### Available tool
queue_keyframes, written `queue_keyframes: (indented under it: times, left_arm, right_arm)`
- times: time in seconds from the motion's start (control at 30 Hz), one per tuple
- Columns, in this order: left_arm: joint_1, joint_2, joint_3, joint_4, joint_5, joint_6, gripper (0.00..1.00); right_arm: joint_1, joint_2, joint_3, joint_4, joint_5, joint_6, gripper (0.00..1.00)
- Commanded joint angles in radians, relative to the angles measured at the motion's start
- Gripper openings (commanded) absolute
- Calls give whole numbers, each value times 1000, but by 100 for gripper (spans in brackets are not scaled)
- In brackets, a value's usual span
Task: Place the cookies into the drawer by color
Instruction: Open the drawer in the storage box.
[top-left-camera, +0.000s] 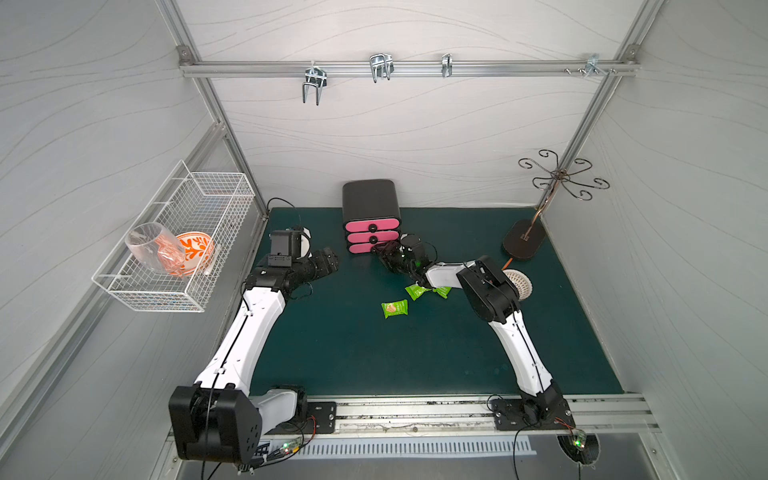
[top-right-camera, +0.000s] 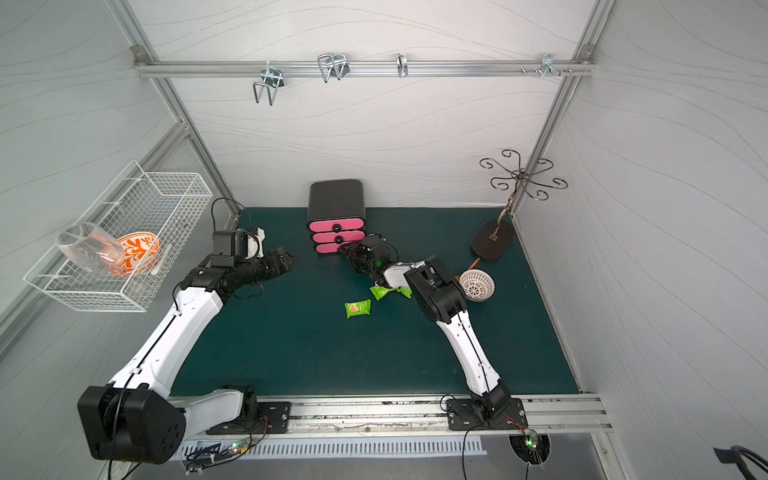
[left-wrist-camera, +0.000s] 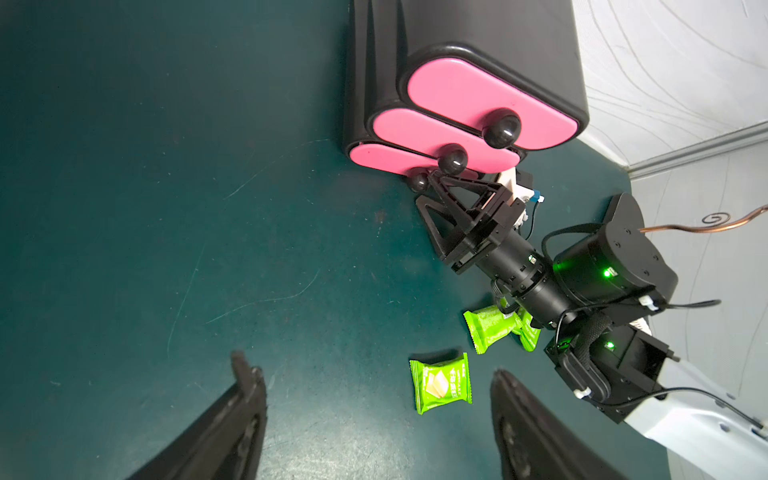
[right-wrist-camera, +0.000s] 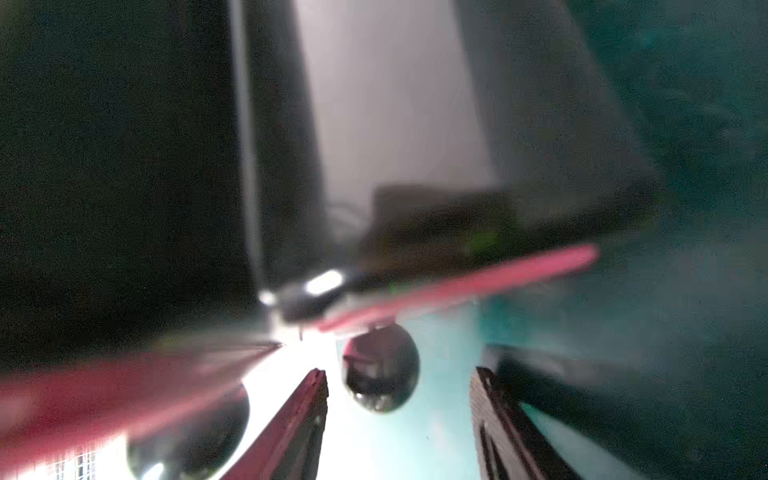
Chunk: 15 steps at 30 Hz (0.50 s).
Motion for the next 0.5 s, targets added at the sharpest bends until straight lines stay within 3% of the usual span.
queue_keyframes:
  times: [0.0, 0.47]
  left_arm:
    - [17, 7, 19, 29, 46, -20, 85]
    - [24, 10, 15, 27, 58, -14, 85]
  right_arm:
    - [9, 42, 29, 39, 23, 26, 59]
    - [16, 84, 64, 33, 30, 76, 34]
